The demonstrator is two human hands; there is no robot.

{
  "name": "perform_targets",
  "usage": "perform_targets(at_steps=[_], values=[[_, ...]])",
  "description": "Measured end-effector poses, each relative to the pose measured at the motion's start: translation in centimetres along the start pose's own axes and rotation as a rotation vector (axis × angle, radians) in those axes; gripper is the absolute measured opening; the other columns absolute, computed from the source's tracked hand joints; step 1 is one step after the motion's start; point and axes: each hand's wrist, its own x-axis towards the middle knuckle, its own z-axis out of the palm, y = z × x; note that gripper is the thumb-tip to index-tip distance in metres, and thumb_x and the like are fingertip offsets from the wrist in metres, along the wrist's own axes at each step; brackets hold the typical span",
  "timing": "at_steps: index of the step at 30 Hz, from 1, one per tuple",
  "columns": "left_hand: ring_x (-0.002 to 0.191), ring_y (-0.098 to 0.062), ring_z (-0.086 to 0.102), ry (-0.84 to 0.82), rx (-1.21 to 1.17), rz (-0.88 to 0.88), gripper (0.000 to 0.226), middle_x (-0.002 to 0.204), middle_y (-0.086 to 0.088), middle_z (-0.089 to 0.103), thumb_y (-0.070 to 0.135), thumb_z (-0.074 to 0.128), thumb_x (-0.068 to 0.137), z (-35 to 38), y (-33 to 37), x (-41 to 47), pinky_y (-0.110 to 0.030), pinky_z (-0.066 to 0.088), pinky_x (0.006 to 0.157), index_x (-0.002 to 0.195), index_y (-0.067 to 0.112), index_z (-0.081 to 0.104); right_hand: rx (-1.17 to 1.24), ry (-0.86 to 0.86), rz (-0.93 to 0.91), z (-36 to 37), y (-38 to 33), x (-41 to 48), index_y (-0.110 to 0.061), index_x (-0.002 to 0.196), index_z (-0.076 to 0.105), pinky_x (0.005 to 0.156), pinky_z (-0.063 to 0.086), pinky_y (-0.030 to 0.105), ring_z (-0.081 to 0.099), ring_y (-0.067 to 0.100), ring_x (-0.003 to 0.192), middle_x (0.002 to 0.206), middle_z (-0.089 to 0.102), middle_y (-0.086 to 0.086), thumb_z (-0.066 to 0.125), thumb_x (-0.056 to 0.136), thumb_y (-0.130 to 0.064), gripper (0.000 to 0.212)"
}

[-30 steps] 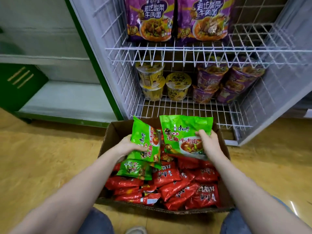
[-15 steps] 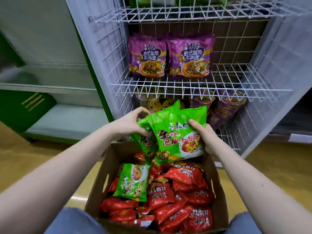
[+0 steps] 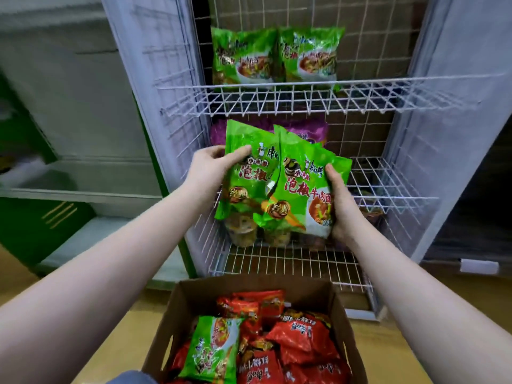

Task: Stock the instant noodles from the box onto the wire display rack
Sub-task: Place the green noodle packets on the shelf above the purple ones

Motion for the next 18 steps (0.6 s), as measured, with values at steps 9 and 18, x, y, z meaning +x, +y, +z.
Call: perform_targets(at_steps=[9,18], values=[[0.101,-0.018,0.064,-0.143,0.182,0.179,0.067,0.111,0.0,0.064,0.007,0.08,0.069,1.3,5.8,0.1,-0.042,0.052,0.088,0.124,0.019,0.043,0.061,-0.049,-0.074,2.6,-5.7,-0.5,-0.015,0.119,0.064,0.097,0.046,0.056,0.065,0.035,0.105,0.112,0.068,0.016,0.079,0.043,-0.069,0.095],[0.087,-0.03,0.066,-0.123,0.185,0.144,0.051,0.107,-0.009,0.065,0.012,0.078,0.073,1.9,9.9,2.0,-0.031,0.049,0.058,0.112,0.017,0.045,-0.026,-0.112,-0.038,3.2,-9.4,-0.8,-0.016,0.088,0.07,0.07,0.057,0.033,0.07,0.023,0.068,0.081,0.074,0.008,0.061,0.076,-0.057,0.044]])
